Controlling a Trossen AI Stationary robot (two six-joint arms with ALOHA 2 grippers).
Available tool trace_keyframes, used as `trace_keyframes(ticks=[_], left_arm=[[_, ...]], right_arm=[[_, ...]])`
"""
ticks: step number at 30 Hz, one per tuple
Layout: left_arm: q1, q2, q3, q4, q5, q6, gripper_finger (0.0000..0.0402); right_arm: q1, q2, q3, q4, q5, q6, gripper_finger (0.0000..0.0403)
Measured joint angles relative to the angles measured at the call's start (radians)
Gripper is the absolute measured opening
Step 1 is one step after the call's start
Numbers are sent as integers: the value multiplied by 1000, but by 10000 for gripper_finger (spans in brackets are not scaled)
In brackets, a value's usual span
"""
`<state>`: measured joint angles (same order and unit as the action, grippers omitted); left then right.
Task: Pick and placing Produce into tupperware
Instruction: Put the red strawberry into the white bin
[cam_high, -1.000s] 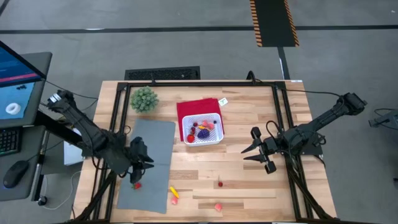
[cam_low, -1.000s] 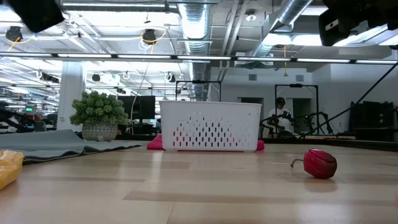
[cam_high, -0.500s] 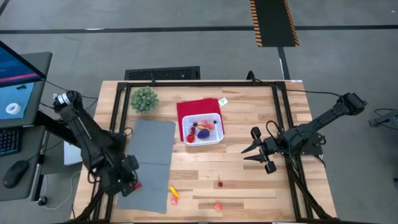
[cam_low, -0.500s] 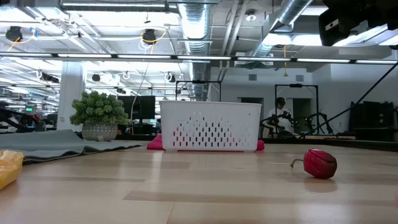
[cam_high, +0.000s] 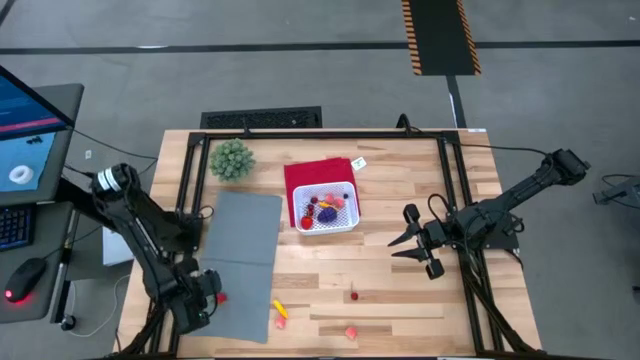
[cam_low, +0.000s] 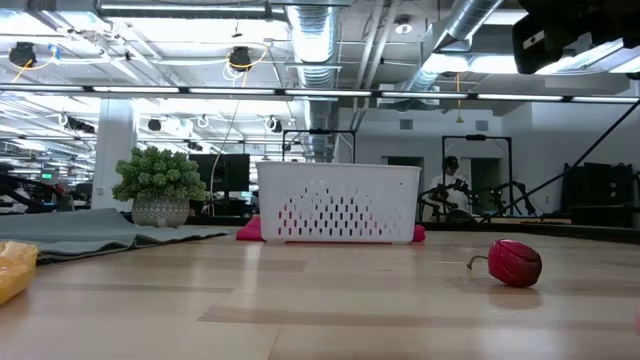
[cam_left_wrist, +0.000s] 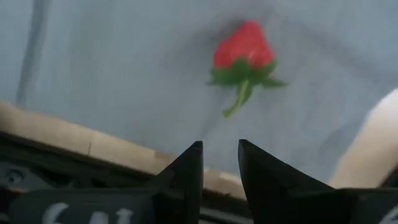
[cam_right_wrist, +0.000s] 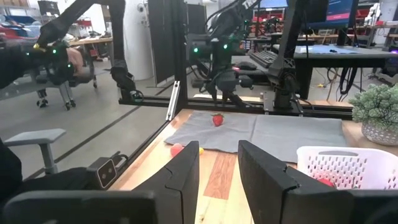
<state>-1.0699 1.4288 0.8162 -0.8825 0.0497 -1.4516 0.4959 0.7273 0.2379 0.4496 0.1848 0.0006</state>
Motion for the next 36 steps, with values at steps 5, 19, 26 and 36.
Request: trace_keyframes(ticks=[5, 19, 26, 36], left_arm=[[9, 60, 0, -2, 41, 2, 91], [30, 63, 0, 4, -20, 34, 91], [60, 63, 0, 88, -13, 58, 91], [46, 63, 0, 116, 96, -17, 91]], right_arm=[[0, 0, 0, 0, 0, 0, 132], [0, 0, 0, 1, 0, 0, 132], [0, 0, 0, 1, 0, 0, 132], [0, 0, 0, 0, 0, 0, 130]])
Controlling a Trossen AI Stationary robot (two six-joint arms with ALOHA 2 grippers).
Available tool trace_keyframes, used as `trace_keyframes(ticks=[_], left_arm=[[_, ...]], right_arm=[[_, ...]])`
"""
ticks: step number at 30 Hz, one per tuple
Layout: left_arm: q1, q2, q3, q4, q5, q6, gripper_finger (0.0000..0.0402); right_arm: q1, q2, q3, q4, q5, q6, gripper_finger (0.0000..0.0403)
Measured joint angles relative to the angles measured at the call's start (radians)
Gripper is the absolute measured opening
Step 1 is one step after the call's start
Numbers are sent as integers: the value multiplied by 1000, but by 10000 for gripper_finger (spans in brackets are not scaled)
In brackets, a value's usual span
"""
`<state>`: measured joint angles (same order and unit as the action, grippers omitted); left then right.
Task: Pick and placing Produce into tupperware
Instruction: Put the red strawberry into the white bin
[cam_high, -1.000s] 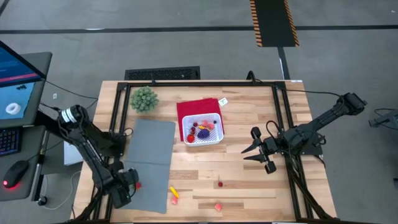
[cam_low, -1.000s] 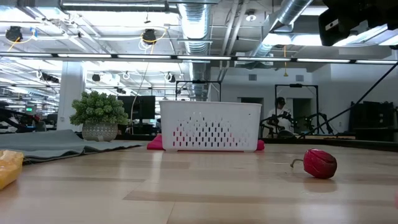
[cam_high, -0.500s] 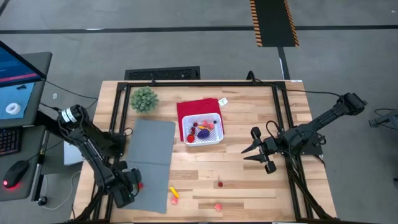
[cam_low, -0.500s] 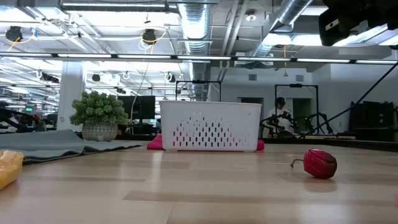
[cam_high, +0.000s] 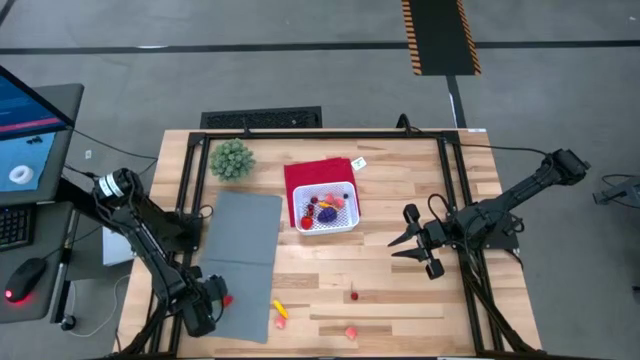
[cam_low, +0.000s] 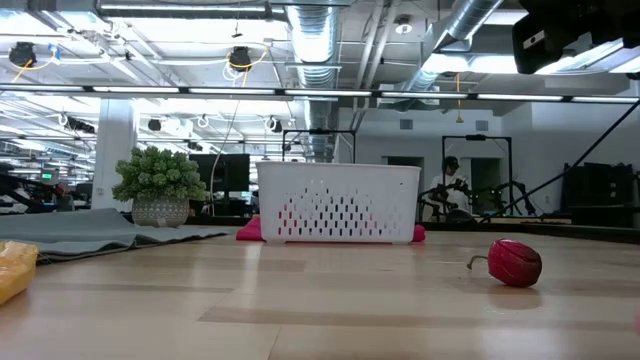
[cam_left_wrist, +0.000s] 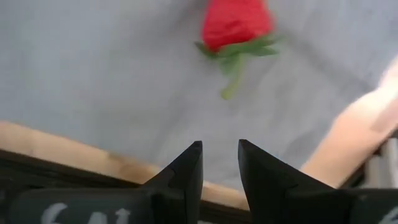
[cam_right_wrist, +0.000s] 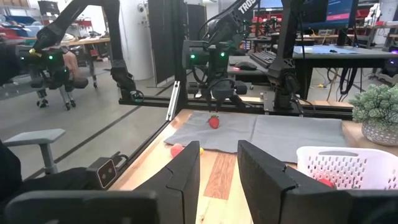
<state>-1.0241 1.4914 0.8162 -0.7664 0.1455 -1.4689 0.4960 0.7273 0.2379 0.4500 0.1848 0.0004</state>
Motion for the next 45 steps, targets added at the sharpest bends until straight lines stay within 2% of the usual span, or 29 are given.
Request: trace_keyframes(ticks=[4, 9, 16, 25, 28, 33, 38, 41, 45], left_arm=[[-3, 0, 0, 56, -29, -7, 91], [11, 37, 0, 40, -36, 48, 91], [47, 119, 0, 38, 24, 141, 91], [60, 121, 25, 12, 16, 167, 91], [71, 120, 54, -43, 25, 185, 91], [71, 120, 67, -62, -75, 204, 91], [86, 123, 66, -74, -79, 219, 90], [93, 123, 67, -78, -72, 222, 75], [93, 123, 67, -81, -73, 265, 14]], right_arm=[[0, 0, 0, 0, 0, 0, 129], [0, 0, 0, 0, 0, 0, 128], [0, 0, 0, 0, 0, 0, 127], [0, 0, 0, 0, 0, 0, 126], [0, 0, 0, 0, 0, 0, 126], [0, 0, 0, 0, 0, 0, 126], [0, 0, 0, 0, 0, 0, 126], [0, 0, 0, 0, 0, 0, 126], [0, 14, 0, 1, 0, 0, 126]])
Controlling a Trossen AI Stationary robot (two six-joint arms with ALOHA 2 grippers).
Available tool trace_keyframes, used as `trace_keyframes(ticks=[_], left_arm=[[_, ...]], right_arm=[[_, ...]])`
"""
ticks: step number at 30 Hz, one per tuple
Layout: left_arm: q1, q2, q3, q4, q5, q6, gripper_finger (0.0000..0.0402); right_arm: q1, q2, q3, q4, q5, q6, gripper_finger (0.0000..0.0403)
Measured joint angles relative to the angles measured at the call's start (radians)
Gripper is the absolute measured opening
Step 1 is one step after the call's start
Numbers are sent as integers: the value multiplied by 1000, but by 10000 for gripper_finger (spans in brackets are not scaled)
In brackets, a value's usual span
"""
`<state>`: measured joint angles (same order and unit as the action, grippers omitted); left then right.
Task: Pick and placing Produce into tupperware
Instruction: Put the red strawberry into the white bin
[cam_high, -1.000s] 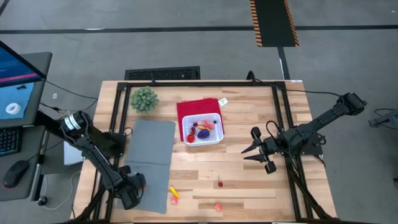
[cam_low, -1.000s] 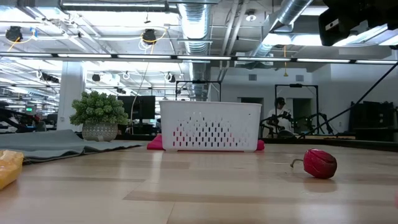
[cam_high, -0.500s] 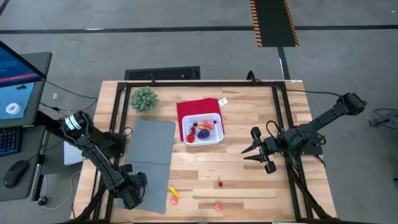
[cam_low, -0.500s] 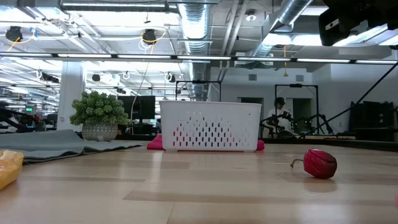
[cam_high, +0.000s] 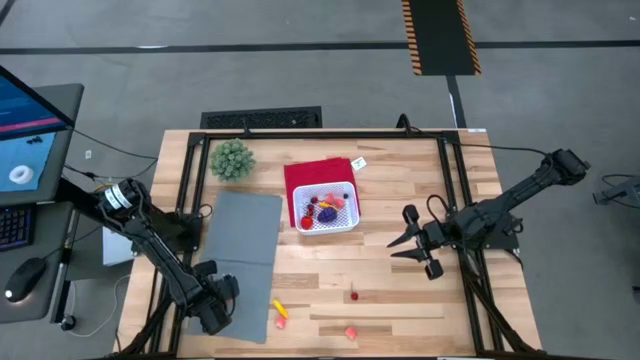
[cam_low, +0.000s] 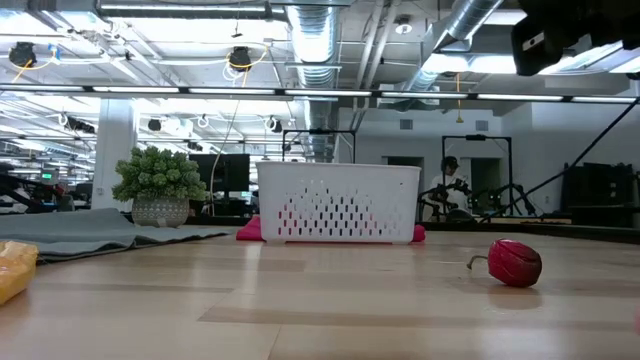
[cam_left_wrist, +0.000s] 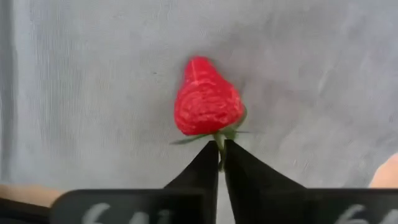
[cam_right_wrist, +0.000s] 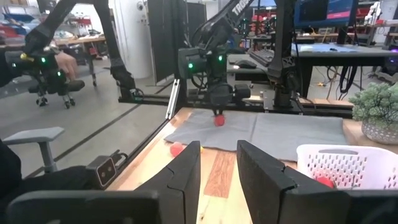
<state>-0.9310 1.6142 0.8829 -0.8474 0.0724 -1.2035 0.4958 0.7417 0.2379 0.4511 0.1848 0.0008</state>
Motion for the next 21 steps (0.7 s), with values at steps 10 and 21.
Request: trace_keyframes(ticks=[10, 21], left_arm=[[16, -27, 66, -129, -164, 65, 2], [3, -373, 79, 33, -766, 335, 1]], right_arm=[[-34, 77, 0, 74, 0, -1, 126], [-90, 22, 0, 104, -47, -101, 126]])
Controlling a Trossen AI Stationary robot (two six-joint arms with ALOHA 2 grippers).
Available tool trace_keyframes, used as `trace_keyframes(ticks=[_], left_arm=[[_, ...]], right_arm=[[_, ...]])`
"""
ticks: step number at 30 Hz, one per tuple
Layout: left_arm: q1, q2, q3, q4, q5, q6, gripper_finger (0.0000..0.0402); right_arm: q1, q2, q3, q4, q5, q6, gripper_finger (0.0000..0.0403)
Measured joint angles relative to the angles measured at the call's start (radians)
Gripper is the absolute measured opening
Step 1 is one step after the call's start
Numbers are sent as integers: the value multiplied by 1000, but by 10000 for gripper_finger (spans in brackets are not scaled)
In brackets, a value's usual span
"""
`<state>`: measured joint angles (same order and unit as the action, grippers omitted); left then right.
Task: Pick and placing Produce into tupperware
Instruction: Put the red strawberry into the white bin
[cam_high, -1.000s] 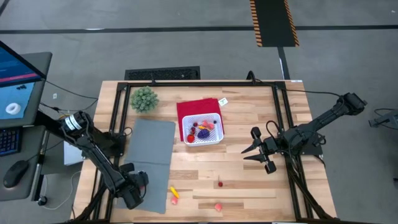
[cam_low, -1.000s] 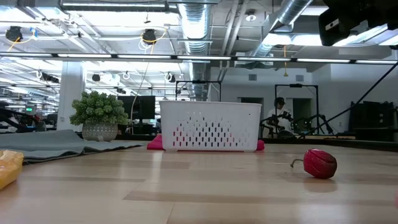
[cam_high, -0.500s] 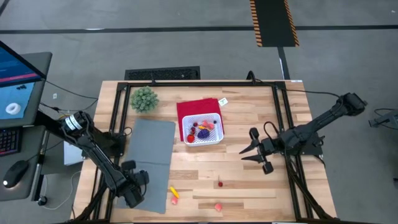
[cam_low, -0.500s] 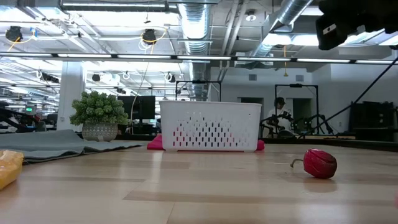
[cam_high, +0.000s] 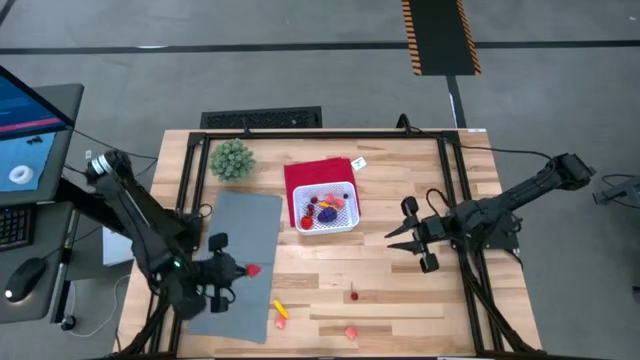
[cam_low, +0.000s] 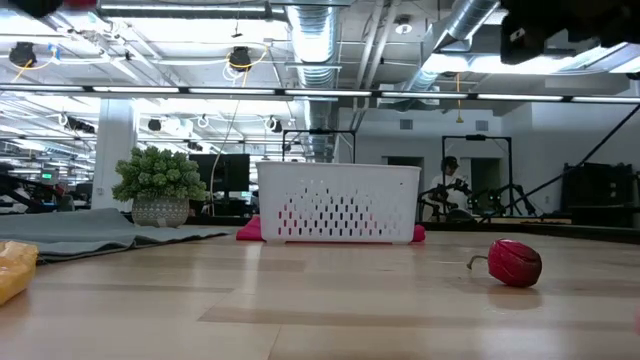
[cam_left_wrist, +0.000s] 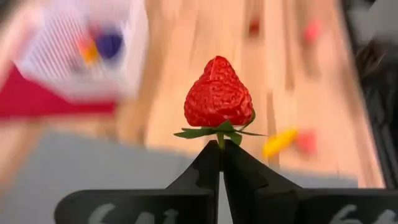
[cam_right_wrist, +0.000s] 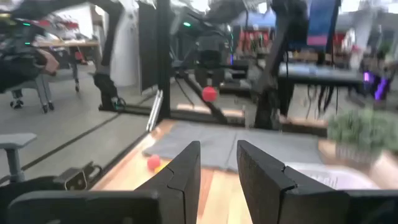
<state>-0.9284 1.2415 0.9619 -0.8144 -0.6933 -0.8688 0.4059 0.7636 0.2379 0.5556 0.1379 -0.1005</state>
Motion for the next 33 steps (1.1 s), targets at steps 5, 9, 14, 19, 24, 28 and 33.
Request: trace_keyframes(ticks=[5, 9, 14, 19, 24, 28, 33], left_arm=[[42, -138, 0, 96, -103, 254, 0], [122, -204, 0, 205, -74, 470, 0], [279, -243, 0, 321, 91, 671, 0], [468, -243, -1, 465, 341, 859, 0], [720, -243, -22, 588, 608, 951, 0], [925, -242, -124, 796, 861, 949, 0], [1089, -224, -244, 975, 1043, 912, 0]], right_arm=[[-88, -66, 0, -9, -38, -29, 126], [-217, -78, 0, -1, -137, -30, 126], [-425, -58, 0, 4, -346, 45, 126], [-545, -18, 0, 35, -544, 76, 126], [-559, 23, 0, 71, -560, 65, 126], [-559, 51, 0, 88, -561, 48, 126], [-547, 87, 0, 51, -621, 14, 126]])
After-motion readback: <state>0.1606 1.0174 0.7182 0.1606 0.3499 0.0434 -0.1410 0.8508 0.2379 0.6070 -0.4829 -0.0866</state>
